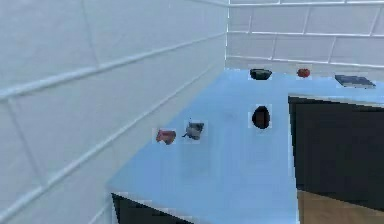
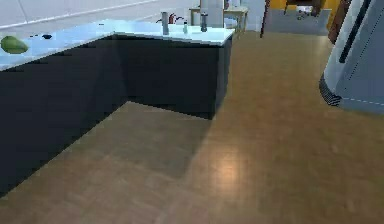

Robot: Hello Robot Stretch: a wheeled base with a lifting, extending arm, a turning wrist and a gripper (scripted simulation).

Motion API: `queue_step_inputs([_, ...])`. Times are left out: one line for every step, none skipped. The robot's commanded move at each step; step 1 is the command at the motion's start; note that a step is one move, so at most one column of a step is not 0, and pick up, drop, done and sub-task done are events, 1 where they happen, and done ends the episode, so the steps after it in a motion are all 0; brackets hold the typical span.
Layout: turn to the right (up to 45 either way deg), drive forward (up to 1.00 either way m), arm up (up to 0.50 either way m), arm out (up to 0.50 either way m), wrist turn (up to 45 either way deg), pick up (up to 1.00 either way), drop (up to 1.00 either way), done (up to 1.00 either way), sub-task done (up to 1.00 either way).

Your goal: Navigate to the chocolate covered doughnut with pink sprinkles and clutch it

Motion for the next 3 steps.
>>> queue_step_inputs([-45.0, 0.00, 0.00, 0.00, 0.0, 0.00, 0.00, 0.00, 0.00])
queue_step_inputs([-45.0, 0.00, 0.00, 0.00, 0.0, 0.00, 0.00, 0.00, 0.00])
queue_step_inputs([0.0, 0.00, 0.50, 0.00, 0.0, 0.00, 0.00, 0.00, 0.00])
